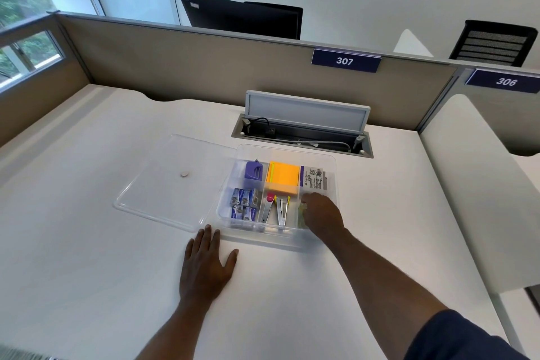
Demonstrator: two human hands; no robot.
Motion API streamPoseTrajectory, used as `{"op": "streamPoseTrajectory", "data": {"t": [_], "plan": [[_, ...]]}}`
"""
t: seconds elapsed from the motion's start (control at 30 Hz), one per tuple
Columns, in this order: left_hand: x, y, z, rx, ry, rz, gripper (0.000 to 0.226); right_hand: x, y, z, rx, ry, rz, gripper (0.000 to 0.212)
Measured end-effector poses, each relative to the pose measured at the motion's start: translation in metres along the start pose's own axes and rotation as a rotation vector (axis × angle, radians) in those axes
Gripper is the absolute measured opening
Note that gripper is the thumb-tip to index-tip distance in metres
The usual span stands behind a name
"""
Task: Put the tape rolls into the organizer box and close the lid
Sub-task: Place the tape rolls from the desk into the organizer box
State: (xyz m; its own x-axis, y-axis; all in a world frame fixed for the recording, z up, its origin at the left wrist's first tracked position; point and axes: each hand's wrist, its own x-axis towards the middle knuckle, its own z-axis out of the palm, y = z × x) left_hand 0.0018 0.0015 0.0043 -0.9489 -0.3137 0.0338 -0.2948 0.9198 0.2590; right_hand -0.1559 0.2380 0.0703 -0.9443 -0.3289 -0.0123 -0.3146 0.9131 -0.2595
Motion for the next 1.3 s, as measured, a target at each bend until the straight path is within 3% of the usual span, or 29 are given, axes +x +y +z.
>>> {"op": "streamPoseTrajectory", "data": {"t": [0.3, 1.3], "plan": [[-0.001, 0.001, -0.002, -0.001, -0.002, -0.001, 0.075, 0.007, -0.004, 0.004, 0.119, -0.053, 0.157, 0.034], [0.000, 0.002, -0.003, 0.003, -0.011, 0.000, 0.076, 0.016, 0.000, 0.005, 0.133, -0.113, 0.148, 0.036]]}}
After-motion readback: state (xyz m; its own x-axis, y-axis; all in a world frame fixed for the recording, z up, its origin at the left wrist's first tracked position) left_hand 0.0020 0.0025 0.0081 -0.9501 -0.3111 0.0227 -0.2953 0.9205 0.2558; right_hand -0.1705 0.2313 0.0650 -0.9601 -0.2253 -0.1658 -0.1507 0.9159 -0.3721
